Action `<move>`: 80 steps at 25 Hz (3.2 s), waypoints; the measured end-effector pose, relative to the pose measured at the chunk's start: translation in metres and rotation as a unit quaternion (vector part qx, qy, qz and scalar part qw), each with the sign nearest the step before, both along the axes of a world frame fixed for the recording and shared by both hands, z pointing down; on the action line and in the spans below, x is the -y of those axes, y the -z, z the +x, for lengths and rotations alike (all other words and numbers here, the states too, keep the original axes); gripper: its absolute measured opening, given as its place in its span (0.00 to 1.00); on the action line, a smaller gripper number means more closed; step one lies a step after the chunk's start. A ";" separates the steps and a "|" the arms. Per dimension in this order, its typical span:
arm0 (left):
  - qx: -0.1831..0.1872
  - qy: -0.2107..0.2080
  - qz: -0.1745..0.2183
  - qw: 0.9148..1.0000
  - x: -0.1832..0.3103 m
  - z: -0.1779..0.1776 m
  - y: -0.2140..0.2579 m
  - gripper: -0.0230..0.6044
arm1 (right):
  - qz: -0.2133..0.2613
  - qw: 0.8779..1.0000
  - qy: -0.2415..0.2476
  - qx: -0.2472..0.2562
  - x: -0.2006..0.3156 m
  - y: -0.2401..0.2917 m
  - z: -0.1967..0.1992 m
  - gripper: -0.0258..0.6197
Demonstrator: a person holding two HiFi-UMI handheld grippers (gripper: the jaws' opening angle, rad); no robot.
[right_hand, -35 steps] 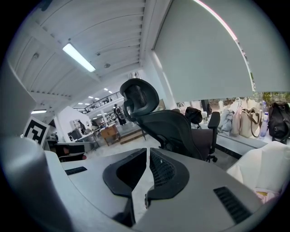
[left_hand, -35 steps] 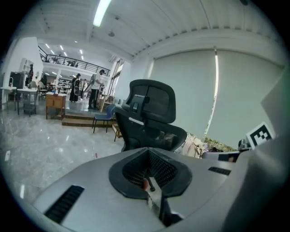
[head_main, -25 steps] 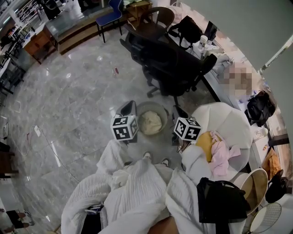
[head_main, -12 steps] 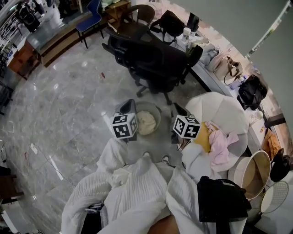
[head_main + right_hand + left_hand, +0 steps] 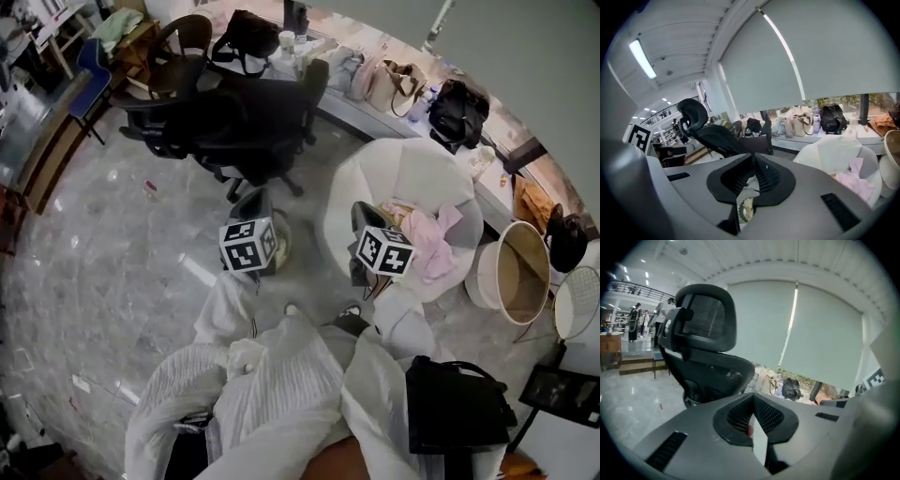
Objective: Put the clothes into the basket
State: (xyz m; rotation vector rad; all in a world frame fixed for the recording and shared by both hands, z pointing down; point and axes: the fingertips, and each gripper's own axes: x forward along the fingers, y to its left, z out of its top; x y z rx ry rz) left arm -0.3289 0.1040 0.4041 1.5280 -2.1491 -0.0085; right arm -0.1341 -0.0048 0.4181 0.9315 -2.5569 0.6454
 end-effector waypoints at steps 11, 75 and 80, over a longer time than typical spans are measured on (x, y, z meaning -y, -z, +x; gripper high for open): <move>-0.001 -0.152 -0.011 0.988 0.132 0.148 -0.001 0.04 | -0.012 0.990 -0.144 0.000 0.071 0.000 0.158 0.10; -0.031 -0.403 -0.227 0.886 0.412 0.585 -0.476 0.04 | -0.205 0.927 -0.301 -0.096 0.294 -0.517 0.503 0.23; -0.029 -0.402 -0.235 0.884 0.411 0.577 -0.479 0.04 | -0.213 0.923 -0.300 -0.114 0.298 -0.541 0.503 0.30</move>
